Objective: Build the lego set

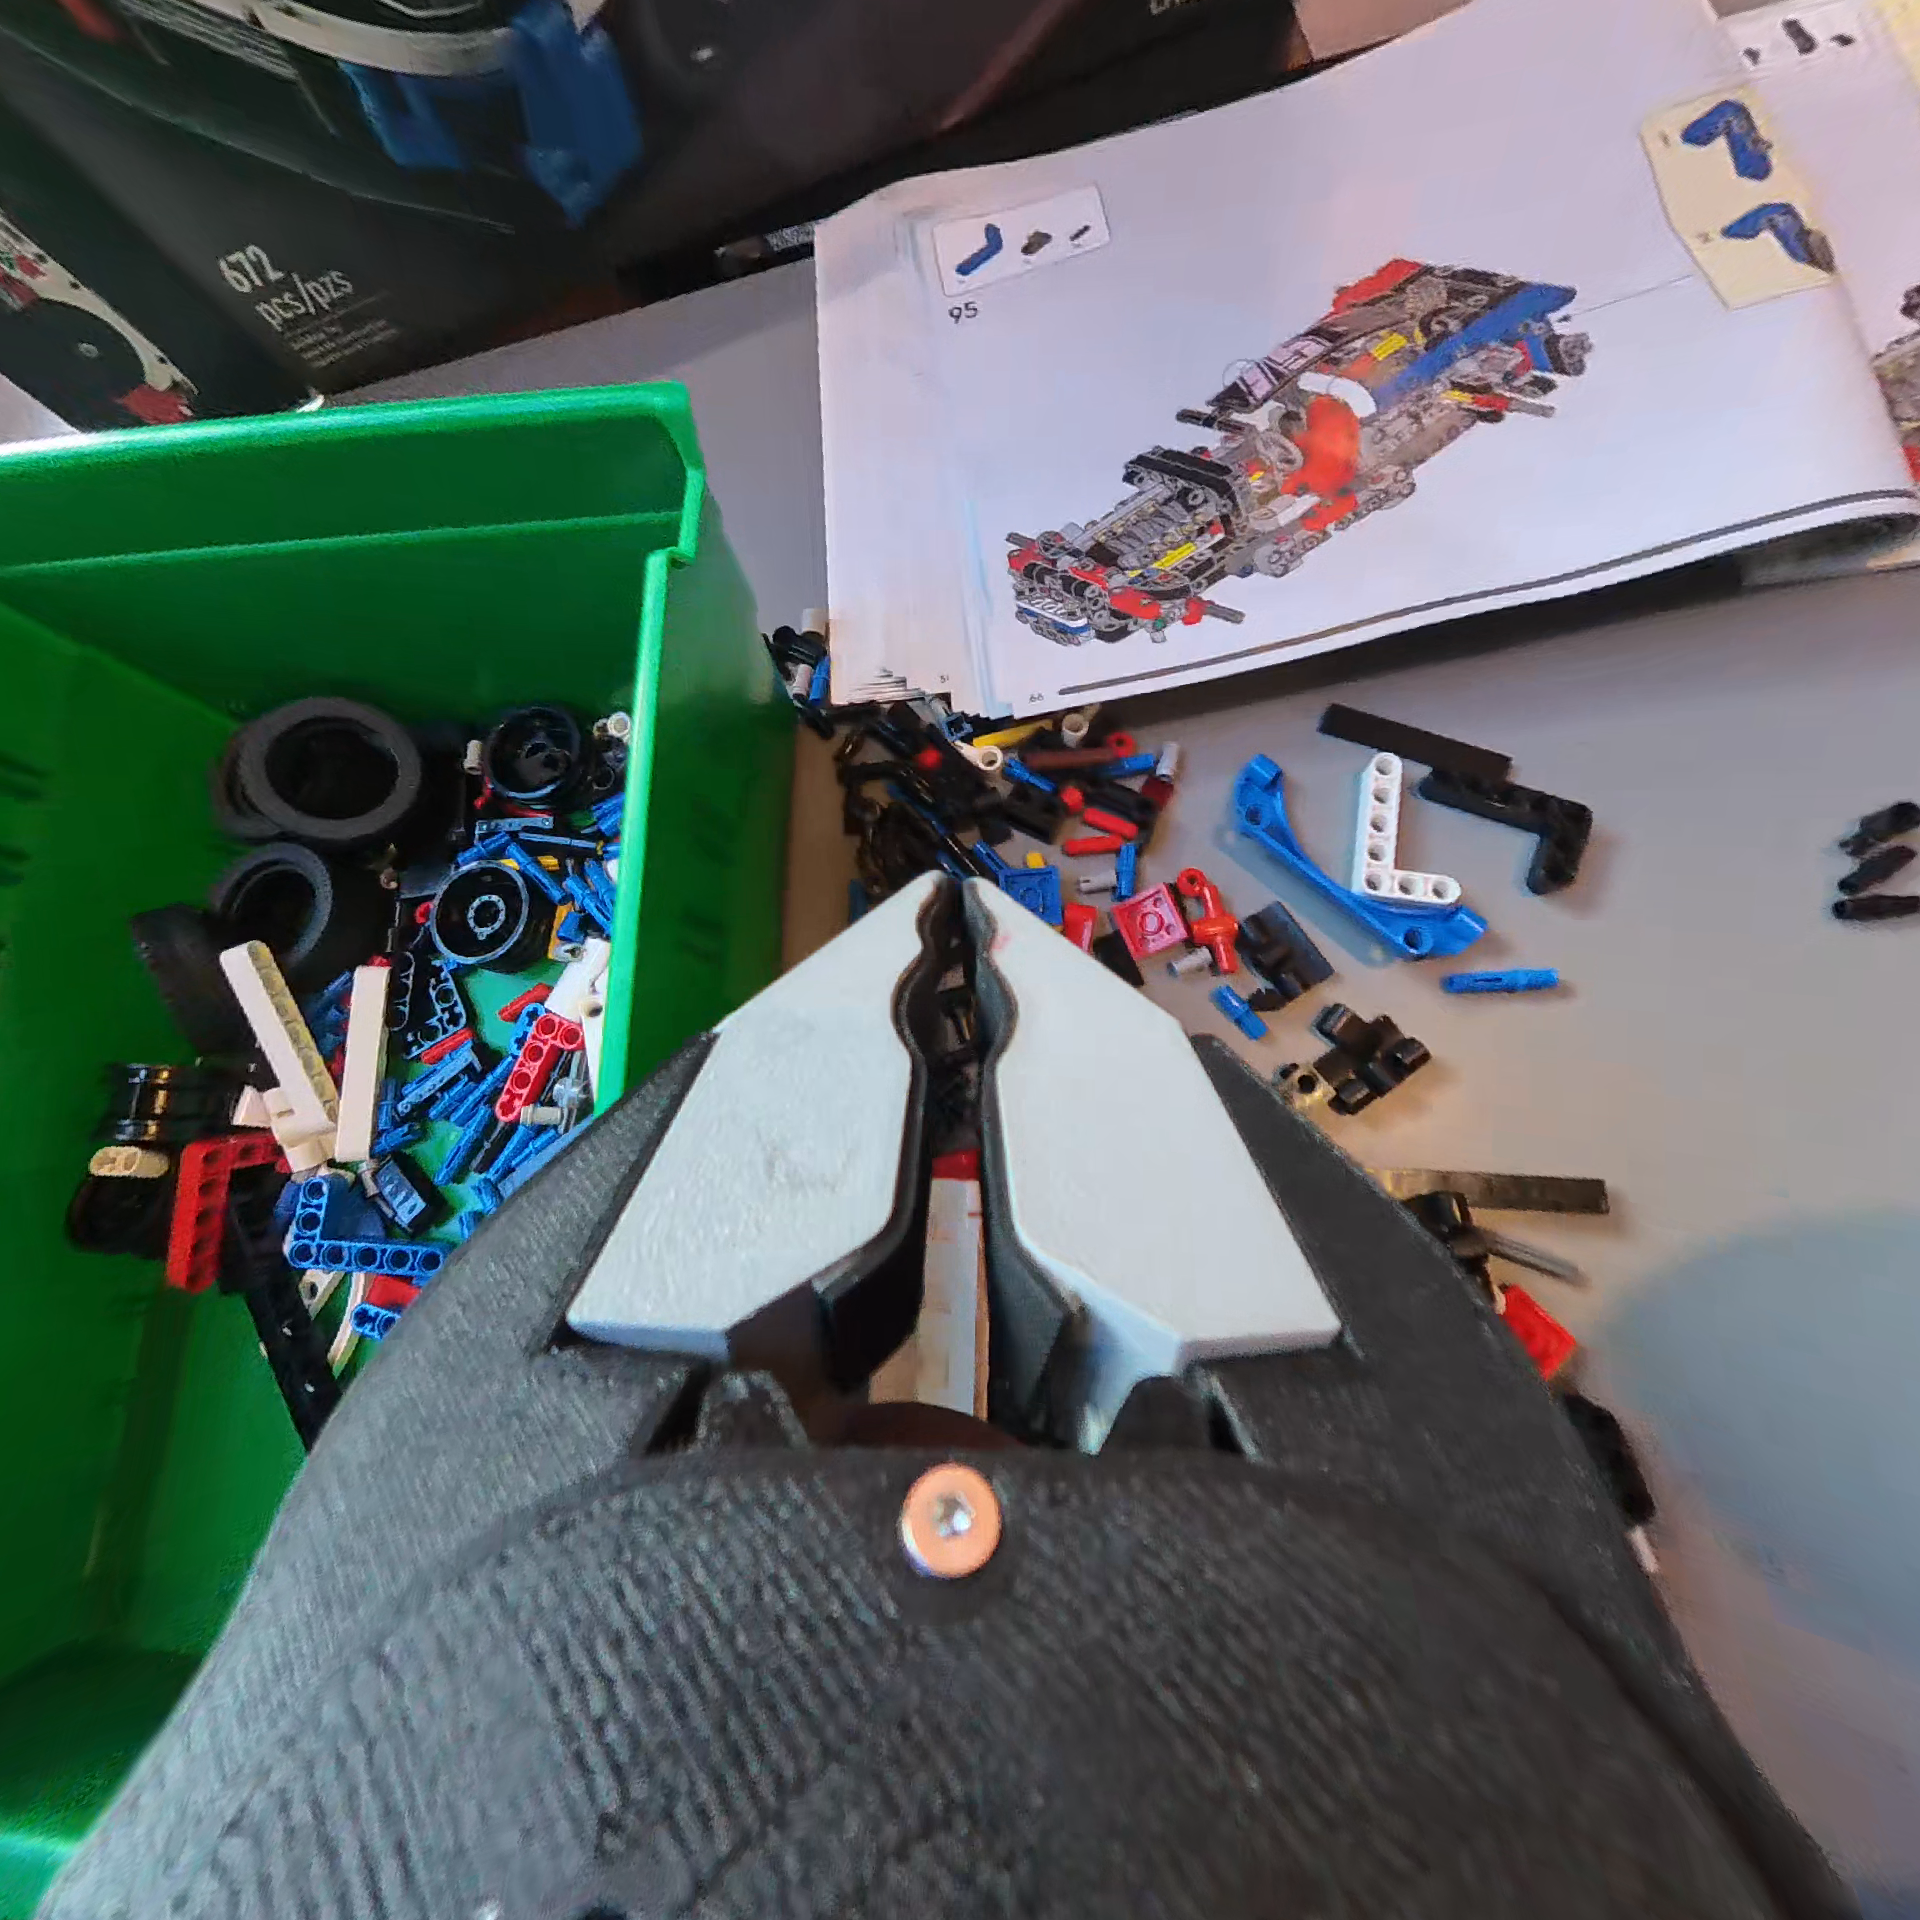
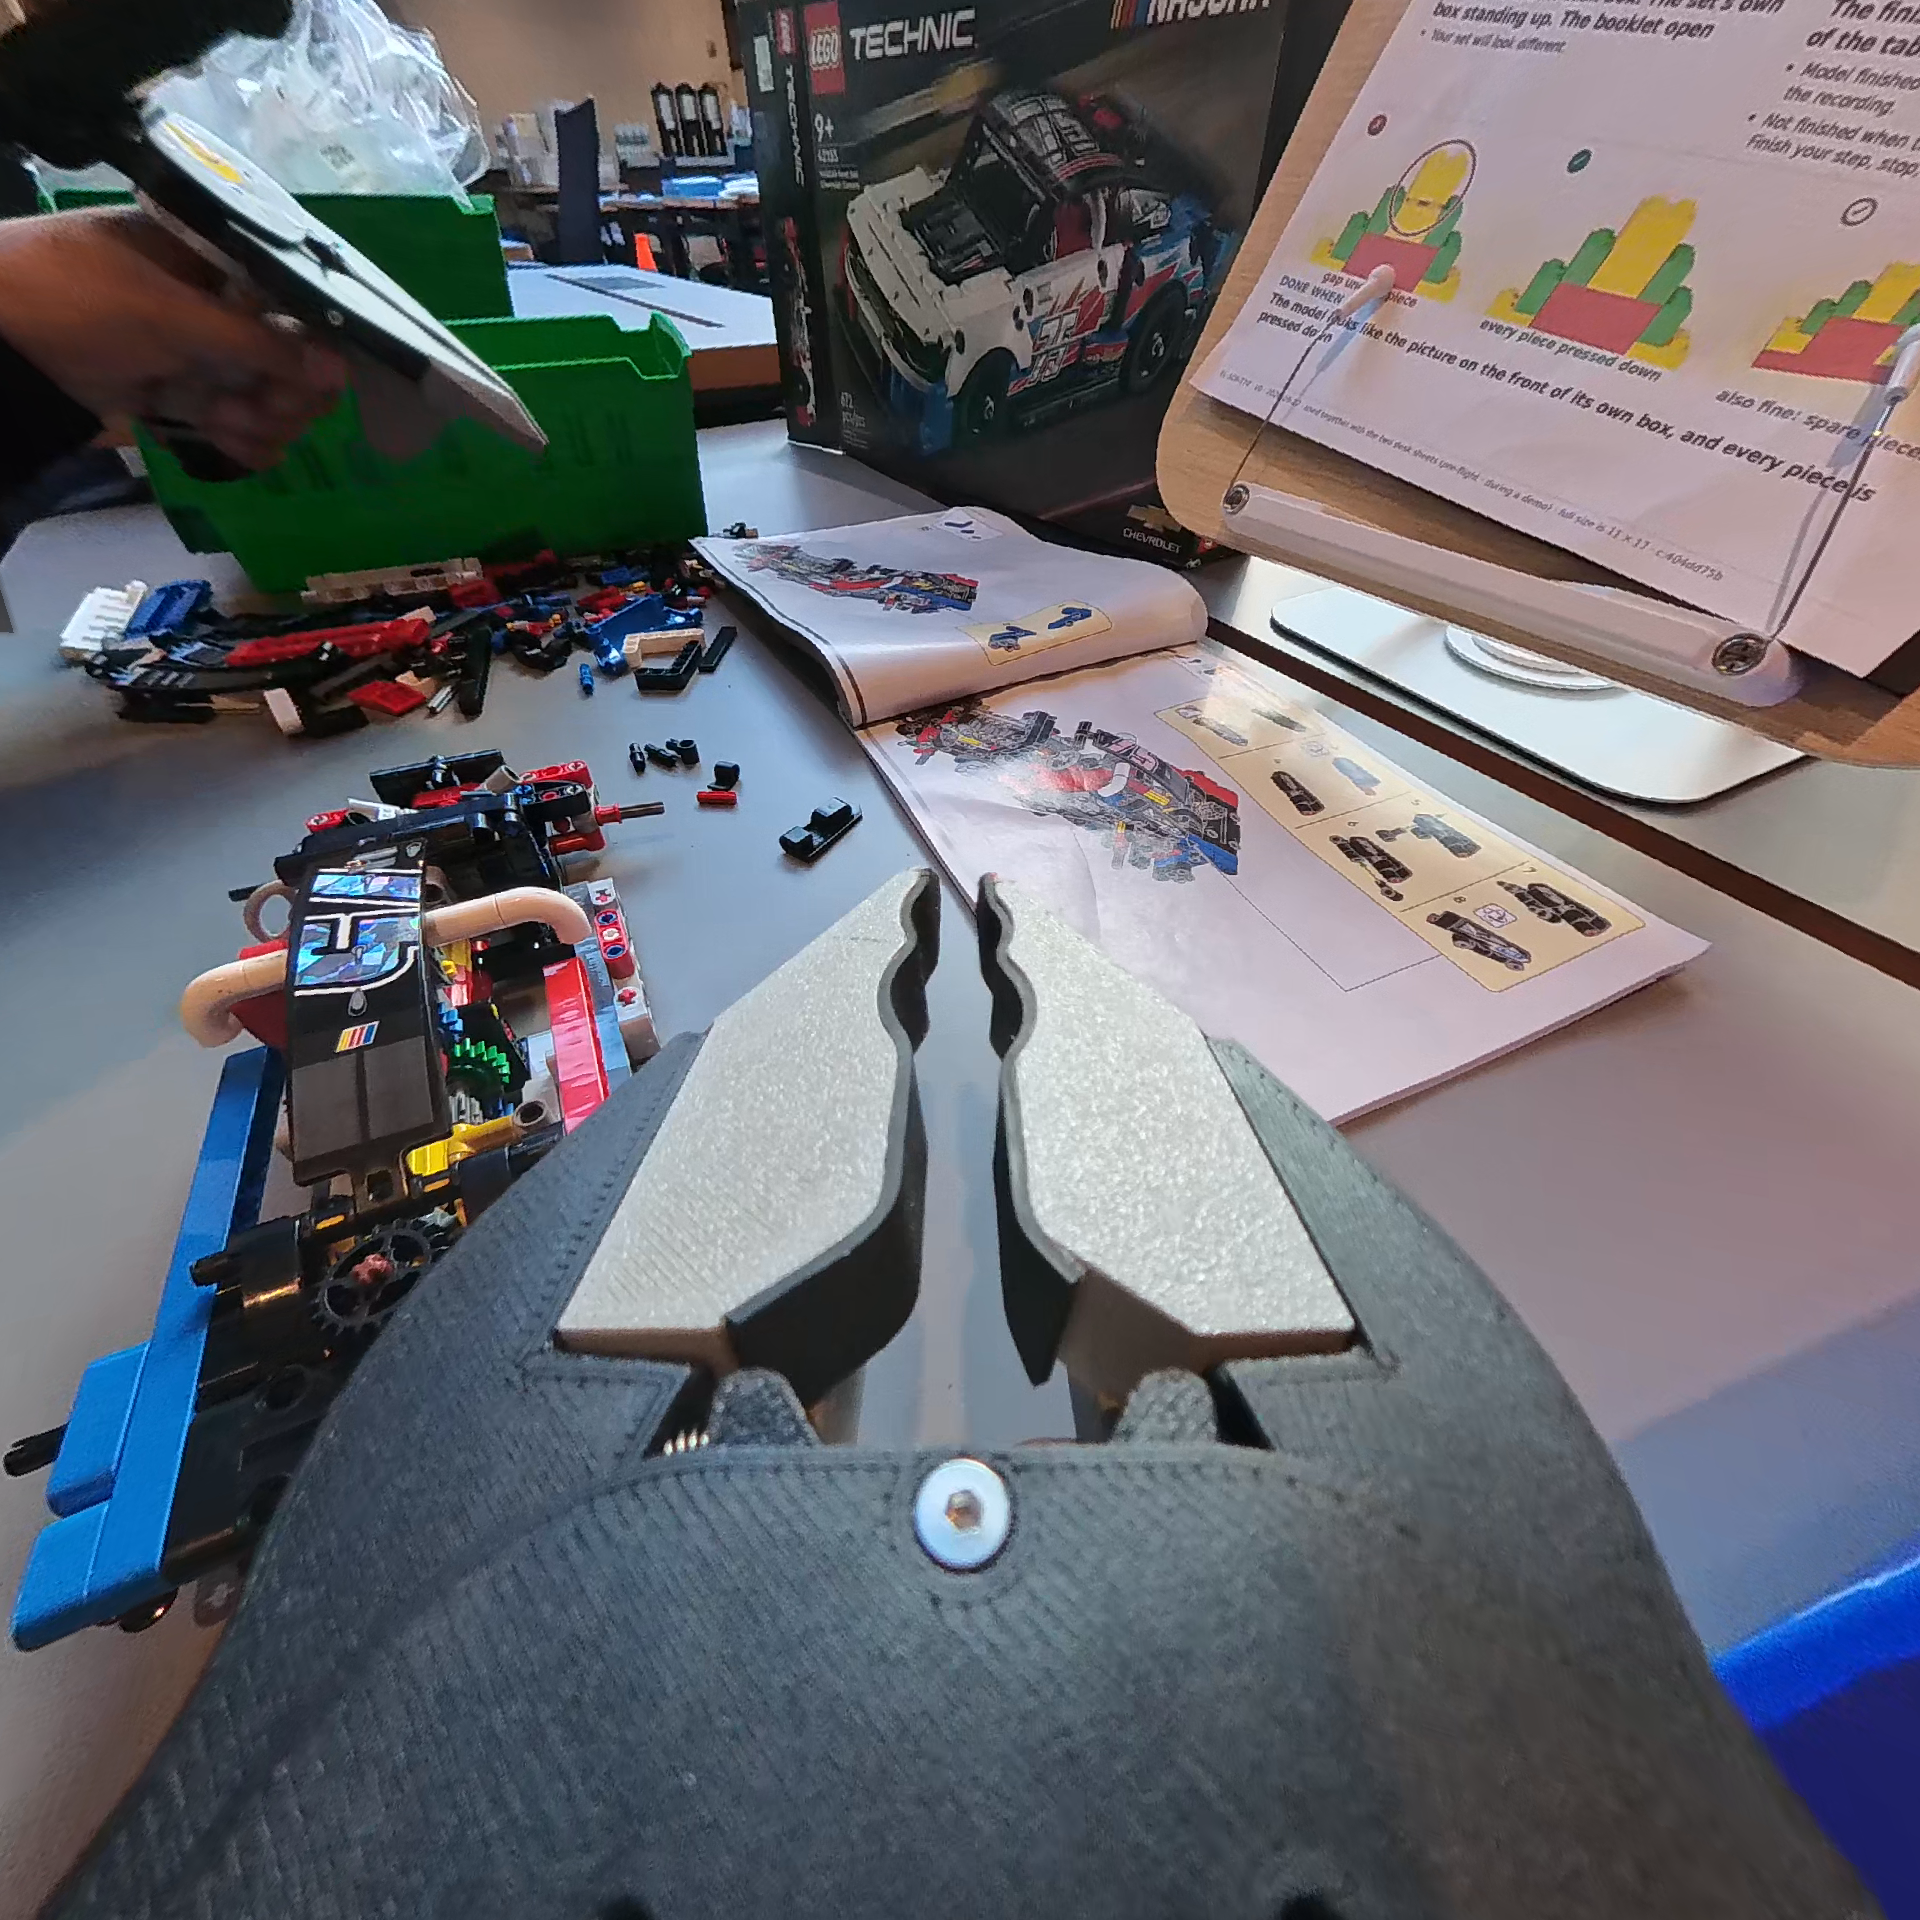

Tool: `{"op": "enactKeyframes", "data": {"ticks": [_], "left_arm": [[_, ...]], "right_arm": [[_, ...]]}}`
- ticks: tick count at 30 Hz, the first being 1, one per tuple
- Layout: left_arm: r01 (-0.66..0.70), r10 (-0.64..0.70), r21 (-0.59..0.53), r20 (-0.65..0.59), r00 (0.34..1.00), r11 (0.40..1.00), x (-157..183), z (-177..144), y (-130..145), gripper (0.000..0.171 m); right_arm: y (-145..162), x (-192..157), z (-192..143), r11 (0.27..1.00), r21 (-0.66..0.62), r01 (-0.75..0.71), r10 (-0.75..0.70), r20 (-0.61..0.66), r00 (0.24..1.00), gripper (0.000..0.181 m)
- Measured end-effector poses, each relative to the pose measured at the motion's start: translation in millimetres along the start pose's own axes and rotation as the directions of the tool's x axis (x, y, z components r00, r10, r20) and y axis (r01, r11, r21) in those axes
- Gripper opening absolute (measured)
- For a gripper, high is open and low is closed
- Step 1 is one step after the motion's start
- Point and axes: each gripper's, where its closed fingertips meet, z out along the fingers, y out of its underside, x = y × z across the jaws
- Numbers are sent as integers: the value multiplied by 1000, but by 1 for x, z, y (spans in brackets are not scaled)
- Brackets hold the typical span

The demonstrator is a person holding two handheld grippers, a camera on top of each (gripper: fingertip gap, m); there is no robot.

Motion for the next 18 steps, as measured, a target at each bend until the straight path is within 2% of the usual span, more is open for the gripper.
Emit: {"op": "enactKeyframes", "data": {"ticks": [4, 8, 15, 18], "left_arm": [[-26, 27, -8, 38, 999, 1000, -4, 2, 3, 2], [1, -1, -6, 99, 995, 1000, -16, 0, 6, 6], [23, -25, 18, 82, 996, 1000, -18, -3, 5, 5], [33, -33, 0, 75, 997, 999, -15, 1, 13, 5]], "right_arm": [[0, 1, 0, 1000, 2, 3, -3, -9, 1000, 4], [1, 1, 1, 1000, -5, 3, -3, -10, 1000, 4], [1, 2, 1, 1000, -6, 0, 0, -12, 1000, 4], [1, 2, 1, 1000, -8, -1, 1, -13, 1000, 4]]}}
